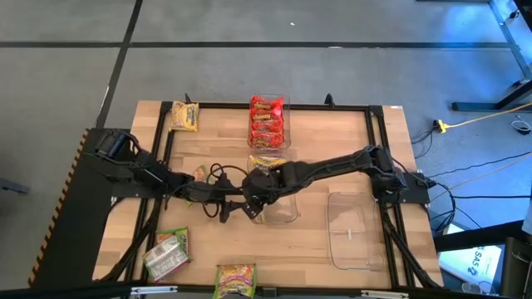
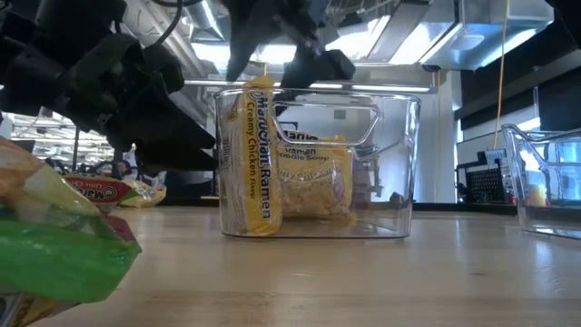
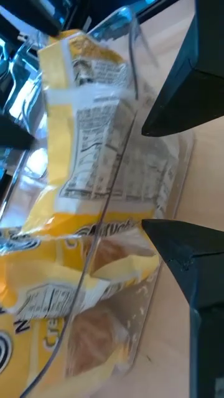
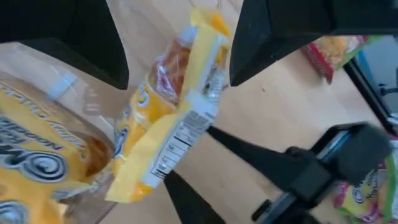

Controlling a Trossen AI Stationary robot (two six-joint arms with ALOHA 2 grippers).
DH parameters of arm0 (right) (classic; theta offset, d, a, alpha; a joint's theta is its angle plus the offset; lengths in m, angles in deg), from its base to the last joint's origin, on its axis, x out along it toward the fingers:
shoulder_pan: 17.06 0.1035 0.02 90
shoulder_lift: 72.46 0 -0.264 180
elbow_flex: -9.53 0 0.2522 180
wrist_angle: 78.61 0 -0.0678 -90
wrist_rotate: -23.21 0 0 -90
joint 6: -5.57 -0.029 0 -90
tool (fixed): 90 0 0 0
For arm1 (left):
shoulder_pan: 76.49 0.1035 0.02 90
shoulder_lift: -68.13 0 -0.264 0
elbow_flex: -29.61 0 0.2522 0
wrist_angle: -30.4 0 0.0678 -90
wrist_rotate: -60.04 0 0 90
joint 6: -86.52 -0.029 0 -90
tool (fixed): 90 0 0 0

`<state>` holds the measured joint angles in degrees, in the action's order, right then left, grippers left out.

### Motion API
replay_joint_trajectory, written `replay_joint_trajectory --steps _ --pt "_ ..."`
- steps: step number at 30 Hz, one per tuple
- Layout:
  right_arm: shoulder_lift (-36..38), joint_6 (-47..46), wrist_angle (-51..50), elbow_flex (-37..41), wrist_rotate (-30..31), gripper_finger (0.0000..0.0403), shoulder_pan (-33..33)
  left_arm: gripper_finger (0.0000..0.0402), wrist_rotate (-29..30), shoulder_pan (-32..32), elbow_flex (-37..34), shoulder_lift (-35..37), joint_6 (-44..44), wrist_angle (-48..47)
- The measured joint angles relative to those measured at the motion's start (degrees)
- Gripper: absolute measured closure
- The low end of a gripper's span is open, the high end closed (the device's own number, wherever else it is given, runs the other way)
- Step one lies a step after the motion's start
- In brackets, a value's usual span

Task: Sort Maruchan noodles
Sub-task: Put the yellow noodle pack into the middle transparent bin

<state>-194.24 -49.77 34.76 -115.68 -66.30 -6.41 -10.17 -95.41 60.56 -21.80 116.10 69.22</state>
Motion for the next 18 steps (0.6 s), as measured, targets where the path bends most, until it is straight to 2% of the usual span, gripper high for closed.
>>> replay_joint_trajectory --steps 4,9,14,18 --pt "-0.45 -0.58 3.43 0.63 0.03 0.0148 0.74 0.0179 0.02 -0.74 0.00 0.00 0.00 -0.20" --pt "-2.93 -1.05 1.61 0.91 -0.78 0.0148 1.14 0.0179 0.22 -0.87 -0.02 0.02 -0.07 -0.46" --pt "-3.27 1.81 2.21 0.82 1.75 0.0148 0.96 0.0179 -0.28 -0.87 -0.04 0.04 -0.13 -0.19" --pt "-3.27 2.67 0.69 0.80 3.38 0.0173 0.96 0.0179 -0.37 -0.87 -0.04 0.04 -0.31 -0.36"
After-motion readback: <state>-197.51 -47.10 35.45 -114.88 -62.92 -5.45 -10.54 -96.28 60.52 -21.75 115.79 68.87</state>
